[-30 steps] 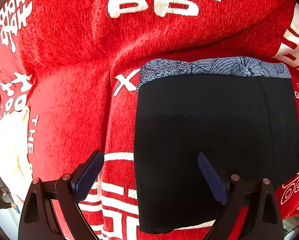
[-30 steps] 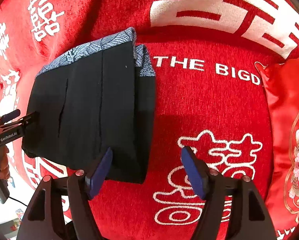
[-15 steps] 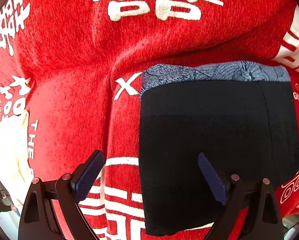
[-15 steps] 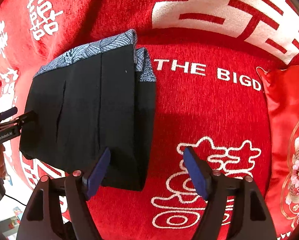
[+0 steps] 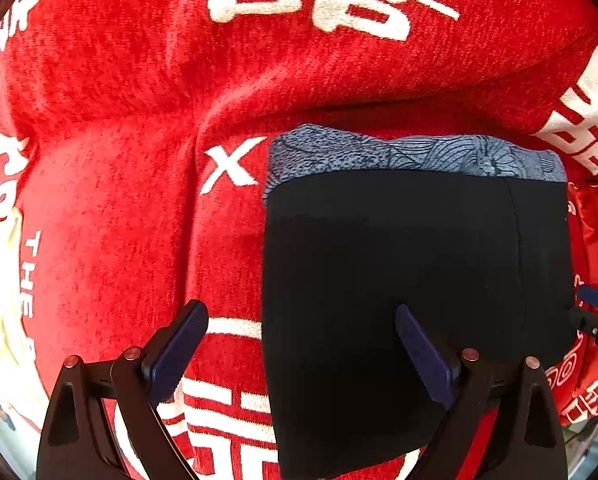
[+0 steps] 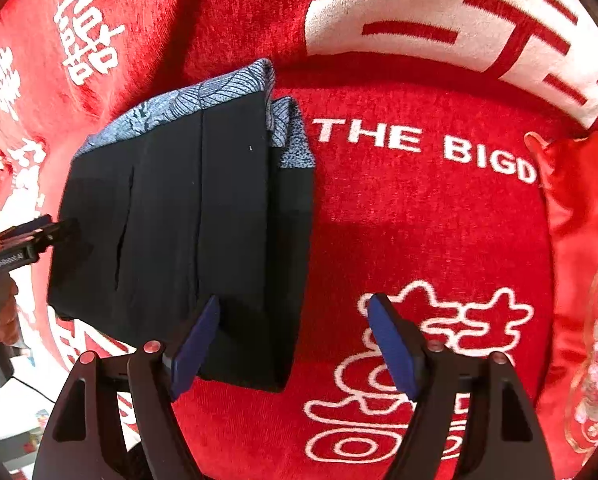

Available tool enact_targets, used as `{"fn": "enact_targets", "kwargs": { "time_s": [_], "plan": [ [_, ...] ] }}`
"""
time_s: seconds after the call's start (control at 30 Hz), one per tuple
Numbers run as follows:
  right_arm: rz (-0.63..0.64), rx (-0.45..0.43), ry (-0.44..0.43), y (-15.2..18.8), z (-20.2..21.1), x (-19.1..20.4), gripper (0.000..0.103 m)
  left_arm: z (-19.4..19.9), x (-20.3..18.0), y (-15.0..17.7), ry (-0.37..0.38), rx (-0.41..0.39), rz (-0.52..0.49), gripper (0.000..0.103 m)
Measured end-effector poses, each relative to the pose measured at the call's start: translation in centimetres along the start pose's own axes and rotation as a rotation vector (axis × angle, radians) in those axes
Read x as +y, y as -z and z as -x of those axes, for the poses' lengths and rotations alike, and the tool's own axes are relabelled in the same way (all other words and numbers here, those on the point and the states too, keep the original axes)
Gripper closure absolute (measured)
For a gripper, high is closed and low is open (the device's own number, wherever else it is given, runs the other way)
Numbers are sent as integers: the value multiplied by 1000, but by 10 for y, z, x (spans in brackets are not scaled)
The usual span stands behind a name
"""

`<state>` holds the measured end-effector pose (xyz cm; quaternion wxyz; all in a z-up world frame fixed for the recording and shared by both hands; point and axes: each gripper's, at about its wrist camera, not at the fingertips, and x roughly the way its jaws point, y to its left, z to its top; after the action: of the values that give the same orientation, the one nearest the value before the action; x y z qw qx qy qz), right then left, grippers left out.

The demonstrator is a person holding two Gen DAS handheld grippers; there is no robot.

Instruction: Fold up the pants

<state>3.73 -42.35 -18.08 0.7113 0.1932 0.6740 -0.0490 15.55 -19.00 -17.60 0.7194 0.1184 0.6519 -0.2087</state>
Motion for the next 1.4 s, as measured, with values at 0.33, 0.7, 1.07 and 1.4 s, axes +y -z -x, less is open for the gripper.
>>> {"fn": "enact_targets", "kwargs": {
  "time_s": [0.33, 0.7, 1.07, 1.4],
  "plan": [
    [-142, 11, -234, -11, -22, -36, 23, -20, 14, -6, 137, 51, 25, 7],
    [-150, 34, -471, -26, -49, -54, 23, -44, 38, -16, 320, 82, 36, 7],
    [-170, 73, -542, -26, -60, -33, 42, -42, 34, -2, 414, 16, 53, 27],
    [-176, 37, -597, -10, -20, -26, 58, 8, 33, 10, 359, -48, 26, 39]
  ]
}}
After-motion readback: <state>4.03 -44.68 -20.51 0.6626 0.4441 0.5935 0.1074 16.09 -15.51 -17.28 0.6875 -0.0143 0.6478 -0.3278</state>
